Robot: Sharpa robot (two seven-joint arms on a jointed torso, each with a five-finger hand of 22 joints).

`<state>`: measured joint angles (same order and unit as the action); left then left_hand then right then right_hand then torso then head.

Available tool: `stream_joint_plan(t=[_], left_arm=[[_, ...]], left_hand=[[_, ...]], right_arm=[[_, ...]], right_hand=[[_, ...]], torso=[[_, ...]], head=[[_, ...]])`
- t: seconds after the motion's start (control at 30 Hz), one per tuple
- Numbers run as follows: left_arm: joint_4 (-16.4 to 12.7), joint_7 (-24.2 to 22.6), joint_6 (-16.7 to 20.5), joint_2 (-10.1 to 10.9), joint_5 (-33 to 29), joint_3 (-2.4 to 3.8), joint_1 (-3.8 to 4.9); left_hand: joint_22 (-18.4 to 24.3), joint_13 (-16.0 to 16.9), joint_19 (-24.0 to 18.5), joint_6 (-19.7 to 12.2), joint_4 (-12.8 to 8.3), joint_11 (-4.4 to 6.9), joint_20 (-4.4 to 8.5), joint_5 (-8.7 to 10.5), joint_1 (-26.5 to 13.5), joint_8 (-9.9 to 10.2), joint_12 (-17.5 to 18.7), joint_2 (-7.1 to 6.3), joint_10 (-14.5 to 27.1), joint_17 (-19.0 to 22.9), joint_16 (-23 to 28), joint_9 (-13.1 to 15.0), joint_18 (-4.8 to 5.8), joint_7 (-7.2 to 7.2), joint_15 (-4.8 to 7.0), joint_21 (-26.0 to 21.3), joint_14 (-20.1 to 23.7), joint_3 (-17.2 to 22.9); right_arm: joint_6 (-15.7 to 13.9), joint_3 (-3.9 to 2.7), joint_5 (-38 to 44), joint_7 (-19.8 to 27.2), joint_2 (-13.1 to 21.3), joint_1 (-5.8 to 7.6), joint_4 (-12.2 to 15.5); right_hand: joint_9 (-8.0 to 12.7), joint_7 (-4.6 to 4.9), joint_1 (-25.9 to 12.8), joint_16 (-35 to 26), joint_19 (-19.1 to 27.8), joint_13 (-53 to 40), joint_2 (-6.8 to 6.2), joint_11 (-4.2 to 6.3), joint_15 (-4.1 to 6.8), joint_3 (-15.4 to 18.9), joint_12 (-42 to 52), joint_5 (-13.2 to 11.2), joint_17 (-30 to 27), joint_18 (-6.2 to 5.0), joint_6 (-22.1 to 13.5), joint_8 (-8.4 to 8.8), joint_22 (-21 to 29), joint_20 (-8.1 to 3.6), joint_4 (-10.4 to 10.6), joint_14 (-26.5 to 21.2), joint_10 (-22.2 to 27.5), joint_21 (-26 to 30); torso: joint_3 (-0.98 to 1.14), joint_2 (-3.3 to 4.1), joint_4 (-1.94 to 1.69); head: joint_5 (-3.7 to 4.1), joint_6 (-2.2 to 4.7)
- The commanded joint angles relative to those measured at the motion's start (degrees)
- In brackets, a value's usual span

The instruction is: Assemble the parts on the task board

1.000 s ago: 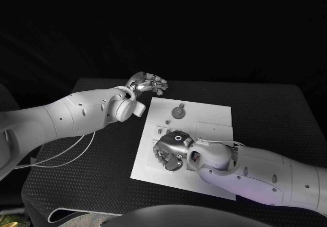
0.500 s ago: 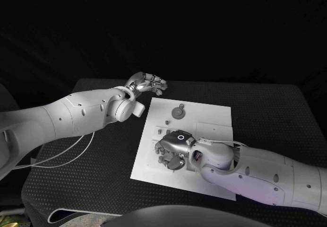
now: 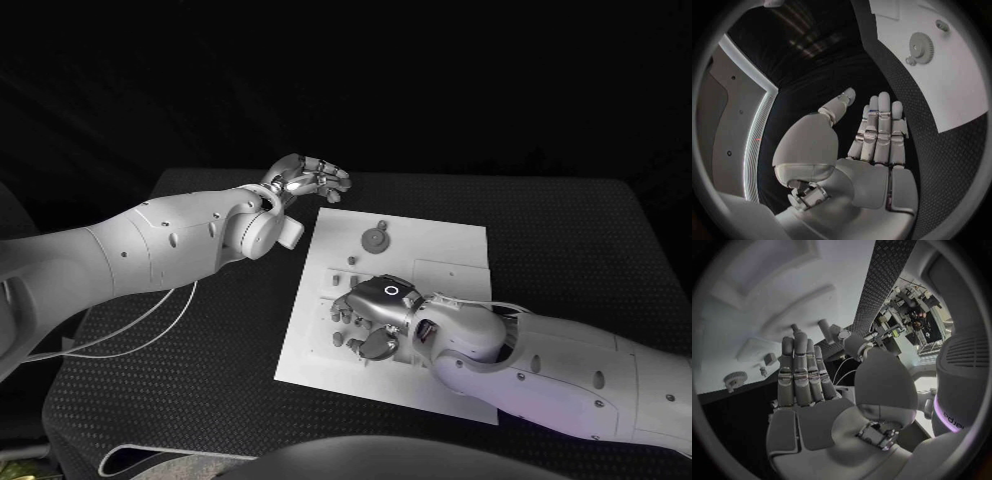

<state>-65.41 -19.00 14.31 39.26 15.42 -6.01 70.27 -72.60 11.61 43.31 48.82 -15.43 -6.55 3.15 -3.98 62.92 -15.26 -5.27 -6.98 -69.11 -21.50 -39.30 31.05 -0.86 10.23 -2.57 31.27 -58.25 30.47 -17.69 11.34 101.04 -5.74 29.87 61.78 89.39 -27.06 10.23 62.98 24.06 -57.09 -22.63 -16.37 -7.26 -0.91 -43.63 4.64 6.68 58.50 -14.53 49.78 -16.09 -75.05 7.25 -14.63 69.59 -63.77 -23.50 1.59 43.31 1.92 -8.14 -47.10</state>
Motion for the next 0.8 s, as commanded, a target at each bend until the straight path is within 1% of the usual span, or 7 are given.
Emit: stream_joint_plan(t=[0.03,0.17,0.3,0.43,0.63,0.7,0.8], left_arm=[[0.1,-0.3,-0.8,0.0,-0.3,0.03,0.09],[0.4,-0.3,-0.8,0.1,-0.3,0.03,0.09],[0.8,-0.4,-0.8,0.0,-0.3,0.01,0.08],[1.4,-0.4,-0.9,-0.3,-0.6,-0.04,0.05],[2.2,-0.4,-1.0,-0.5,-0.8,-0.45,-0.08],[2.3,-0.4,-1.1,-0.5,-1.1,-0.58,-0.16],[2.3,-0.3,-1.3,-0.7,-1.1,-0.78,-0.36]], left_hand=[[-0.1,-0.1,0.0,-0.5,0.3,-0.06,-0.41,0.36,-0.6,-0.1,0.1,0.07,0.4,-0.1,0.3,0.1,-0.58,-0.01,-0.41,-0.2,-0.1,0.0],[-0.1,-0.1,0.0,-0.5,0.3,-0.06,-0.41,0.36,-0.6,-0.1,0.1,0.08,0.4,-0.1,0.3,0.1,-0.58,-0.01,-0.41,-0.2,-0.1,0.0],[-0.1,-0.1,-0.1,-0.5,0.3,-0.06,-0.42,0.37,-0.6,-0.1,0.0,0.07,0.4,-0.1,0.3,0.1,-0.57,-0.01,-0.41,-0.2,-0.1,0.0],[-0.1,-0.1,0.0,-0.5,0.3,-0.06,-0.43,0.38,-0.6,-0.1,0.0,0.09,0.4,-0.2,0.3,0.1,-0.57,-0.01,-0.42,-0.3,-0.1,0.0],[-0.1,-0.1,0.0,-0.5,0.3,-0.06,-0.43,0.38,-0.7,-0.1,0.0,0.13,0.4,-0.2,0.3,0.1,-0.57,-0.01,-0.42,-0.3,-0.1,0.0],[-0.1,-0.1,0.0,-0.5,0.4,-0.06,-0.43,0.38,-0.7,-0.1,0.0,0.14,0.4,-0.2,0.3,0.1,-0.57,-0.01,-0.42,-0.3,-0.1,0.0],[-0.1,-0.1,0.0,-0.5,0.4,-0.06,-0.43,0.37,-0.7,-0.1,0.0,0.17,0.4,-0.2,0.3,0.1,-0.57,-0.01,-0.42,-0.3,-0.1,0.0]], right_arm=[[-3.9,-0.13,-5.1,2.3,1.4,0.62,1.3],[-5.5,-1.45,-12.6,4.6,3.9,1.43,2.4],[-2.5,-3.27,-21.8,5.6,7.0,2.85,2.6],[1.6,-3.99,-29.9,5.3,10.8,4.49,3.1],[7.3,-4.05,-38.3,2.5,16.2,6.49,3.7],[8.9,-4.04,-40.3,1.3,17.5,6.88,3.8],[12.2,-4.00,-44.7,-2.1,19.8,7.03,4.0]], right_hand=[[0.0,0.11,0.3,0.0,0.1,0.1,-0.39,0.13,-0.04,0.3,-0.1,0.8,0.1,-0.47,-0.3,0.09,-1.1,-0.07,0.2,-0.1,0.4,0.0],[0.0,0.02,0.6,0.5,-0.7,0.0,-0.22,0.35,0.20,0.0,0.2,1.7,0.2,-0.47,0.1,-0.23,-1.2,-0.30,0.9,0.6,-0.1,-0.4],[-0.1,-0.17,0.4,1.1,-1.4,-0.1,0.30,0.59,0.44,0.0,0.6,2.0,0.4,-0.47,0.5,-0.58,-1.2,-0.55,1.8,1.1,-0.6,-0.9],[-0.7,-0.65,-0.5,2.1,-1.6,-1.2,1.66,1.12,0.93,1.9,1.7,2.6,0.6,-0.47,1.4,-1.40,-1.2,-0.90,1.9,1.2,-1.9,-1.7],[-1.7,-0.77,-4.3,4.2,-1.8,-8.3,3.61,2.43,1.96,7.4,7.8,2.2,1.9,-0.47,1.3,-1.80,-1.2,-1.22,3.0,0.9,-2.6,-2.9],[-2.1,-0.57,-5.9,12.1,-1.2,-18.8,4.78,2.80,2.63,10.1,19.5,1.2,7.1,-0.05,0.1,-1.54,-1.1,-2.70,4.4,-2.5,4.5,-7.9],[-2.5,-0.48,-6.7,18.2,-0.8,-23.7,4.33,3.30,2.97,8.6,28.1,-1.4,7.4,-0.47,-0.2,-1.36,-1.4,-2.79,6.2,-2.7,8.0,-13.6]], torso=[[-0.03,-0.02,-0.01],[0.00,-0.06,0.07],[0.01,-0.22,0.19],[-0.03,-0.51,0.37],[-0.08,-1.11,0.82],[-0.07,-1.34,1.02],[-0.04,-1.66,1.16]], head=[[0.38,0.33],[0.74,0.82],[1.26,1.38],[1.86,1.79],[2.68,2.19],[2.91,2.24],[3.43,2.26]])
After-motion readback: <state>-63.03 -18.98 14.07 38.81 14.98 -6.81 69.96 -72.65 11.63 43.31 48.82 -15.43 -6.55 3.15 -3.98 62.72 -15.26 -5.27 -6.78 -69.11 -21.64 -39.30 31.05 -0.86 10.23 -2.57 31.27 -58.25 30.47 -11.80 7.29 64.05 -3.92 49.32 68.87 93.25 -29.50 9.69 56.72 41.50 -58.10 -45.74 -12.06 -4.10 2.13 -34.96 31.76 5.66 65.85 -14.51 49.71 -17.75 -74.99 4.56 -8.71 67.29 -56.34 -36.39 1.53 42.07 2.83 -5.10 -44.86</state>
